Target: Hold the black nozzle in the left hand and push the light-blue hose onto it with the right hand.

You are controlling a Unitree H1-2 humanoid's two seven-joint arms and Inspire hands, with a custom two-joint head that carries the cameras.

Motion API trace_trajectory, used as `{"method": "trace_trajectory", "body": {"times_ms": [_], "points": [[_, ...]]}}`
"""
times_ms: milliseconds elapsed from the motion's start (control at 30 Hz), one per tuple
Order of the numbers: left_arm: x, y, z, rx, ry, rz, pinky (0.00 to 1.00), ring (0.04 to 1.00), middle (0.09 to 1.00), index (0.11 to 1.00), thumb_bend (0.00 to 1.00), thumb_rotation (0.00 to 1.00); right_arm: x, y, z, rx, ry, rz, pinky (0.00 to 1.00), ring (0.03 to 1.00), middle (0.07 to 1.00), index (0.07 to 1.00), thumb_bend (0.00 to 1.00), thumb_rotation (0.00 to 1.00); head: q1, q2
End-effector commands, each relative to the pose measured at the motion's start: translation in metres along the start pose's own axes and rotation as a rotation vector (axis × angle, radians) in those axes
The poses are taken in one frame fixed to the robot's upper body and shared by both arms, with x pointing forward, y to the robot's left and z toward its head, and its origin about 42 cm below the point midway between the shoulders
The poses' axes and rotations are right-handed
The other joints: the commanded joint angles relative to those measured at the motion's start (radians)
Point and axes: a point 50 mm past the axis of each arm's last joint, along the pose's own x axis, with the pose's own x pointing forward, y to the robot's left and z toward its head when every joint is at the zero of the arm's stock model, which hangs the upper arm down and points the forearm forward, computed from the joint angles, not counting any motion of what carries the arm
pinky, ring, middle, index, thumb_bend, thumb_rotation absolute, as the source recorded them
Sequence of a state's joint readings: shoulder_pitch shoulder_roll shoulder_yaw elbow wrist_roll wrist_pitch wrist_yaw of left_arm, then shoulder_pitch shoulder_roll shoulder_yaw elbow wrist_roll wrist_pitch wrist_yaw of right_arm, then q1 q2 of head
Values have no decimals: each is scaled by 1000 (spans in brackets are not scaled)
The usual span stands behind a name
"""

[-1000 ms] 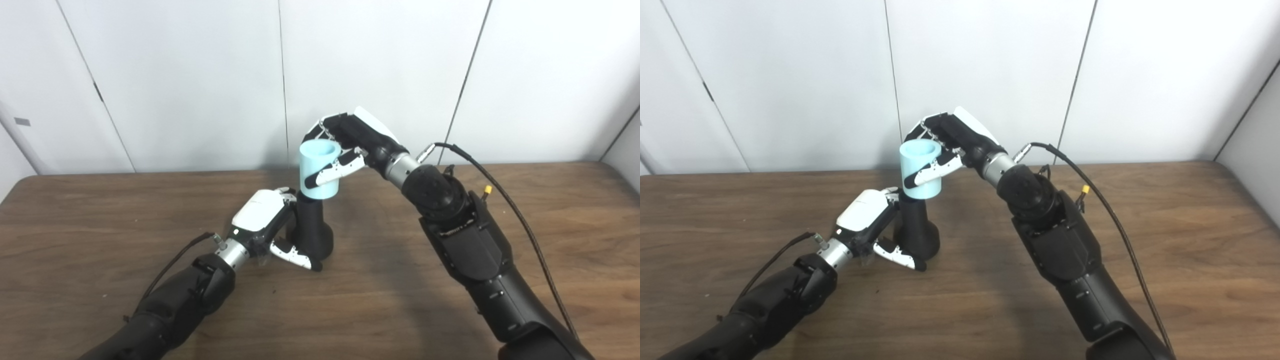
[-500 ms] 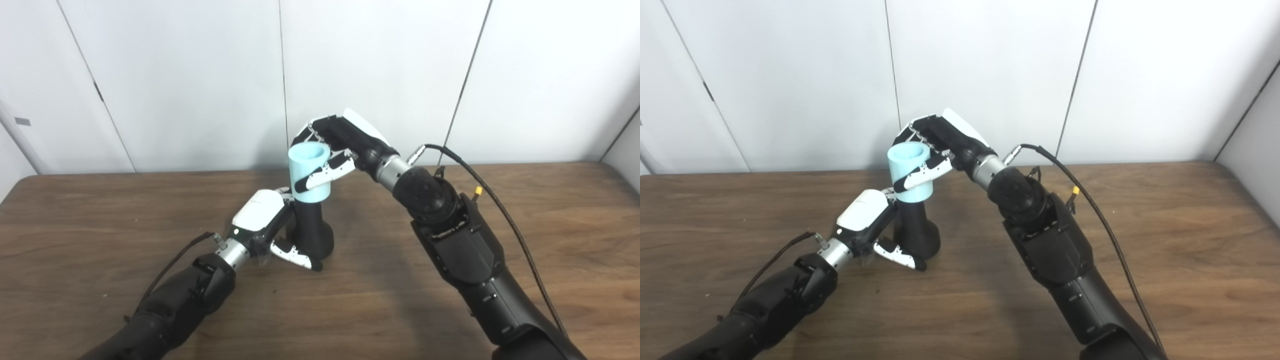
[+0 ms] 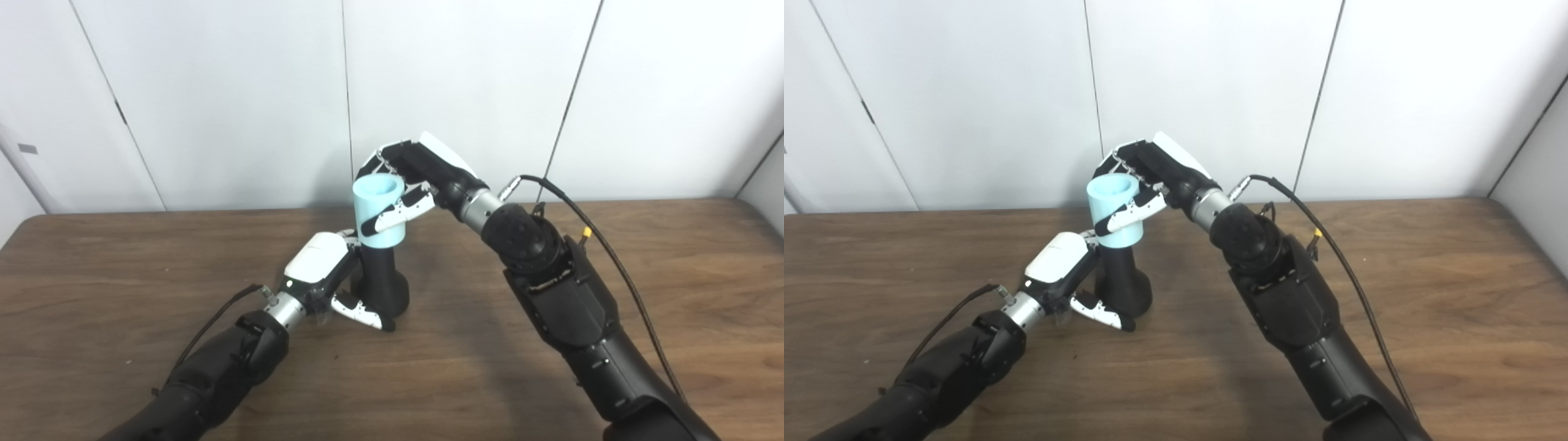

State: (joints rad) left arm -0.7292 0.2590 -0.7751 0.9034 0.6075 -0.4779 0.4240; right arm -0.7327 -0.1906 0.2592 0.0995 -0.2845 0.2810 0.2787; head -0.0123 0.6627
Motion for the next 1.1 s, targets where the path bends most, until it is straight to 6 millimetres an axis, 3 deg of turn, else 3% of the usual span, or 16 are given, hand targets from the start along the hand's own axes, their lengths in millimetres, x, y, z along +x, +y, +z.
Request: {"method": "trace_trajectory", "body": {"times_ms": [0, 233, 500, 833, 1067], "points": [[-63, -120, 36, -76, 49, -376, 874, 688, 490, 481, 526, 0, 8, -17, 32, -53, -121, -3, 324, 408, 472, 528, 517, 0, 0, 1], [-64, -121, 36, -75, 48, -376, 862, 683, 494, 478, 526, 0, 4, -11, 23, -73, -110, 19, 299, 399, 468, 524, 517, 0, 3, 3], [-63, -119, 35, -73, 54, -383, 870, 686, 497, 475, 525, 0, 6, -6, 30, -56, -109, 20, 339, 427, 478, 502, 520, 0, 1, 6], [-64, -118, 35, -83, 55, -377, 878, 684, 491, 479, 526, 0, 3, 0, 28, -67, -121, 36, 289, 390, 462, 537, 515, 0, 3, 15], [-64, -118, 36, -78, 50, -375, 865, 682, 486, 485, 526, 0, 4, 7, 28, -64, -140, 48, 307, 403, 472, 522, 517, 0, 3, 20]]}}
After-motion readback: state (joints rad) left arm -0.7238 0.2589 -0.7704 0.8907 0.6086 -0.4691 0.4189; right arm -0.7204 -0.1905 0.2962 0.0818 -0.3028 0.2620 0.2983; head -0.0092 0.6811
